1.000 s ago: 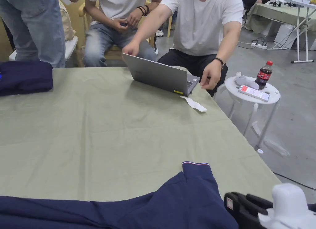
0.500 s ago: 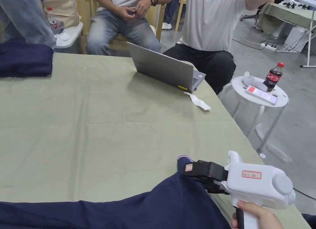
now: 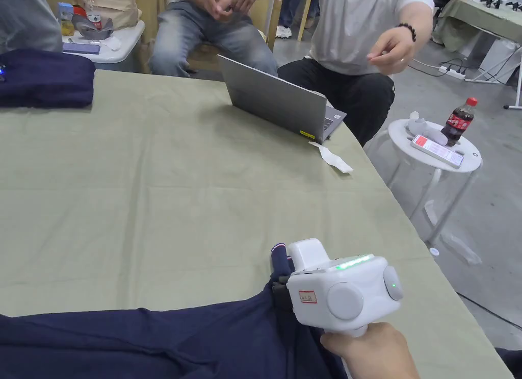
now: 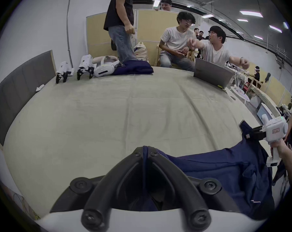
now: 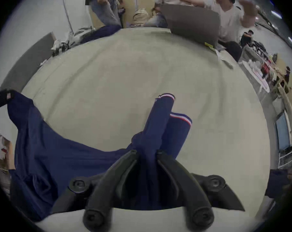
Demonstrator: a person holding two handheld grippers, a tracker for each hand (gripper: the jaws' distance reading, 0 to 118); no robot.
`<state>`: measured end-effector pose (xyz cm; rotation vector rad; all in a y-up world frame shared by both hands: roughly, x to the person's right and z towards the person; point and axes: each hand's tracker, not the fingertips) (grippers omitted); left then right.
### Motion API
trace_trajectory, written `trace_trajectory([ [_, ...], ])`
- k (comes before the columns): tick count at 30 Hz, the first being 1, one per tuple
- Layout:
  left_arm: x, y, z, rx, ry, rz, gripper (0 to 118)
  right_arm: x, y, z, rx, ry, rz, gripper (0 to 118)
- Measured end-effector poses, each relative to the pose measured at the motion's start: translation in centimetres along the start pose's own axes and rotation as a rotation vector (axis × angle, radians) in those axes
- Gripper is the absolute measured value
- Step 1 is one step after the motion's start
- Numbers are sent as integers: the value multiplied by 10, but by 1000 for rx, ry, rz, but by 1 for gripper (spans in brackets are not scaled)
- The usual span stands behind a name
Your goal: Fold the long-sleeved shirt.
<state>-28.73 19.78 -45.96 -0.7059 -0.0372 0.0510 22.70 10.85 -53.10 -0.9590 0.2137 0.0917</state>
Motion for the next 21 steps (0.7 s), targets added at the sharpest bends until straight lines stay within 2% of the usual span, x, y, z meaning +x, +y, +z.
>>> trace_trajectory([
  [2,-5,1,3,4,12,-6,1,4,0,7,19,7,7,9],
  [4,-12,7,8,24,13,11,1,12,-1,26,150,16,-47,9],
  [5,-15,12,12,37,12,21,1,15,-1,36,206,-6,-49,9],
  [7,-20,24,18,65,10,23,1,23,5,57,258,-26,-60,9],
  [10,-25,38,27,103,-1,13,1,28,14,85,317,-2,-78,9],
  [13,-24,42,47,150,-4,-34,1,24,9,120,428,3,-48,9],
  [16,-29,33,73,181,-9,-64,1,20,-8,158,528,46,-76,9],
  [21,-37,-6,133,197,-24,-8,1,-2,-59,225,610,49,-47,9],
])
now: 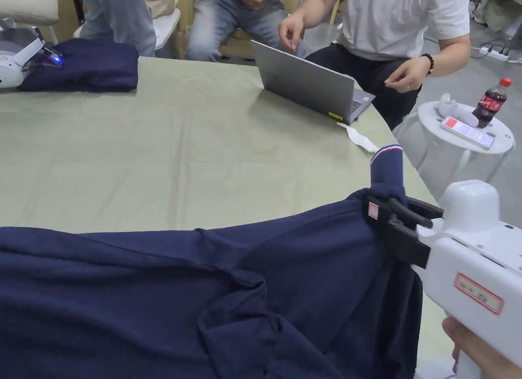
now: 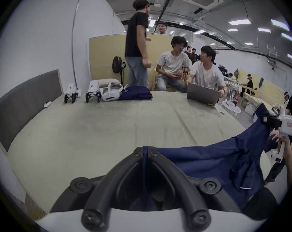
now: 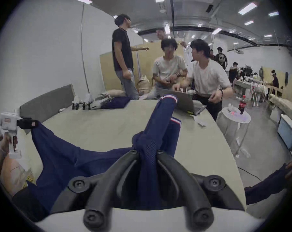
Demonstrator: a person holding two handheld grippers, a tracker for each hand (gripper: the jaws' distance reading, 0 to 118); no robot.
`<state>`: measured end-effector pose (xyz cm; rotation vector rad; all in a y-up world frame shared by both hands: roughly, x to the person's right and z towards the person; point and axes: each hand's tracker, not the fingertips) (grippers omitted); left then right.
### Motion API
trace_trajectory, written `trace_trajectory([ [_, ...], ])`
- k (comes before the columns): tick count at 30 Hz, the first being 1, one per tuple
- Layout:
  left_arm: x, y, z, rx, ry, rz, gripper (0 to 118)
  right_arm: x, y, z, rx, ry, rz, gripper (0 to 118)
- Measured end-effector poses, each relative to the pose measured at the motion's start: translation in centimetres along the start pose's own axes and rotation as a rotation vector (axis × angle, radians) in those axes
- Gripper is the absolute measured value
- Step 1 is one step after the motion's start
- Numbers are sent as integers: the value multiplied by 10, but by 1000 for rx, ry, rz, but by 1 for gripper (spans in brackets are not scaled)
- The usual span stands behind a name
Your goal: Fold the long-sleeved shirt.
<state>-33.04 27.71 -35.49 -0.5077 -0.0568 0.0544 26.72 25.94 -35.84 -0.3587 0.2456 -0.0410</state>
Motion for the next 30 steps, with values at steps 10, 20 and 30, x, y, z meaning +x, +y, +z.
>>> trace_trajectory([
  [10,-7,-141,75,-200,-10,145,1,-32,-108,133,-49,17,27,9],
  [20,20,-196,62,-390,36,156,39,-10,-163,144,-357,-93,-169,38],
  [30,-14,-111,162,34,-67,331,86,-61,-24,211,142,-88,-112,91],
])
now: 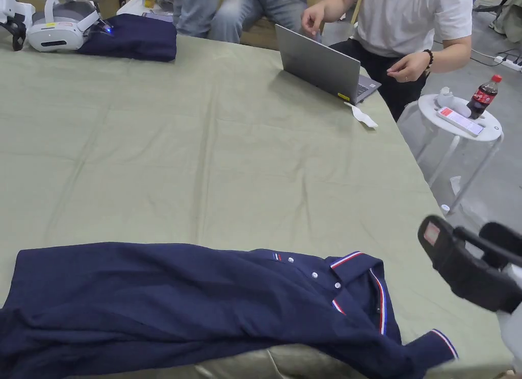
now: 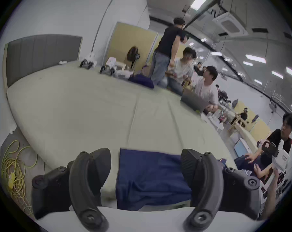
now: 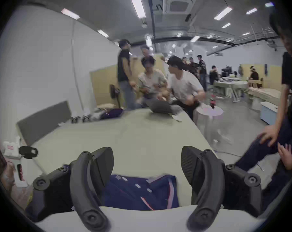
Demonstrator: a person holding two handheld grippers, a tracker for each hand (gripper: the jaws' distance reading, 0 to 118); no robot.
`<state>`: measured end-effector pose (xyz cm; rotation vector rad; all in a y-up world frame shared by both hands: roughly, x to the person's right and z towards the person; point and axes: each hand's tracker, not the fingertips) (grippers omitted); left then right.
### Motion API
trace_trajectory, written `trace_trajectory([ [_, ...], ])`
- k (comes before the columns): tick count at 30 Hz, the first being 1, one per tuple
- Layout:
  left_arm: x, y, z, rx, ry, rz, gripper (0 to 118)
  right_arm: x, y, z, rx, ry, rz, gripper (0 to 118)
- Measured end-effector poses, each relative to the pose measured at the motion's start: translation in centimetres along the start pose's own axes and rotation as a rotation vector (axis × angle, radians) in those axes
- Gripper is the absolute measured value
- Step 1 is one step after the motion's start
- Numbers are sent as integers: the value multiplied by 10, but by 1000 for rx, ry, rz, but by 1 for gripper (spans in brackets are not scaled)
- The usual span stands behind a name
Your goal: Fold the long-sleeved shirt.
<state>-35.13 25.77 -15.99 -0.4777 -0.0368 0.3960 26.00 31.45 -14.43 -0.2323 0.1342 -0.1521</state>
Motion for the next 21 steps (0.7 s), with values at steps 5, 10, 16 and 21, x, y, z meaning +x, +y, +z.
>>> trace_trajectory([
  [5,18,13,-3,2,7,-18,5,-71,-9,-51,-91,144,136,0],
  [10,-13,-10,-27,-98,30,-45,0,-131,-70,-94,-260,265,158,0],
  [16,-48,-12,-55,-175,7,12,0,-144,-83,-102,-352,281,141,0],
  [21,-107,-8,-117,-385,-208,287,42,-112,-82,-101,-405,212,59,0],
])
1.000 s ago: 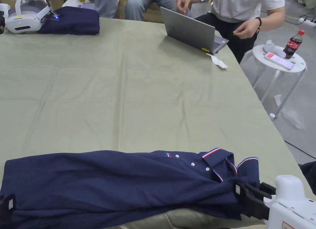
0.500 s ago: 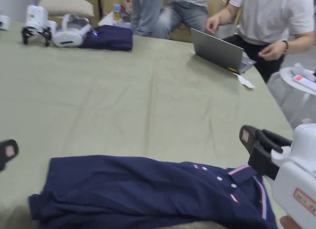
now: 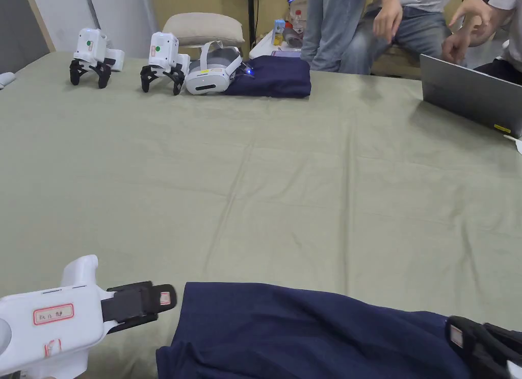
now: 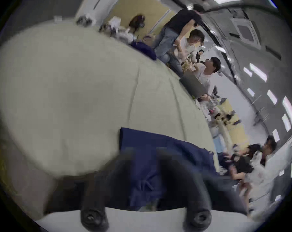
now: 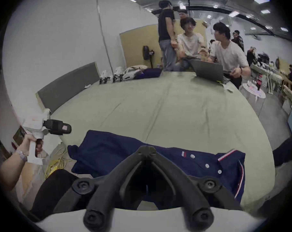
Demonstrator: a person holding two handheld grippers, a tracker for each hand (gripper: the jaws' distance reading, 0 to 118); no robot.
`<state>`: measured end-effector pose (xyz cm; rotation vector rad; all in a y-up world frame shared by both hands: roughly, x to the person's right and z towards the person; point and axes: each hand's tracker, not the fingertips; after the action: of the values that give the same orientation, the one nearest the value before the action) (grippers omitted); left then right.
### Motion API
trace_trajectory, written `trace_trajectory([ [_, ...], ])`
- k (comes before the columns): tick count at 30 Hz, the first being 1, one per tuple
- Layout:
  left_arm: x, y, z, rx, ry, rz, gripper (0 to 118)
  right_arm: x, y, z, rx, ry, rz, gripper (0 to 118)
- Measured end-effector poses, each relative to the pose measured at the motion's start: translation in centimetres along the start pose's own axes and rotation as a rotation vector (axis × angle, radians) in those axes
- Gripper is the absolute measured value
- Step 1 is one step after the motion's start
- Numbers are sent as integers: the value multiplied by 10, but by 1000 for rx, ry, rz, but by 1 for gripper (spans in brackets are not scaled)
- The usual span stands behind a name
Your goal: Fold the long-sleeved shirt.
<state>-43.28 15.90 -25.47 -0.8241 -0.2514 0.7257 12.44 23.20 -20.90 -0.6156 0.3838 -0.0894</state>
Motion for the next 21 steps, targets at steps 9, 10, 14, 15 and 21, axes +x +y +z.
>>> trace_trajectory([
  [9,-45,7,-70,-247,-292,270,101,38,-11,18,-31,-110,-123,0],
  [10,-42,5,-76,-288,-290,293,101,36,-9,19,-38,-107,-137,0],
  [14,-17,-8,-102,-410,-367,269,101,32,-11,11,-52,-76,-177,1],
  [15,-9,-12,-112,-455,-388,276,101,30,-11,8,-55,-64,-179,1],
  [21,24,-19,-134,-459,-305,121,100,12,-6,0,-50,30,-152,1],
])
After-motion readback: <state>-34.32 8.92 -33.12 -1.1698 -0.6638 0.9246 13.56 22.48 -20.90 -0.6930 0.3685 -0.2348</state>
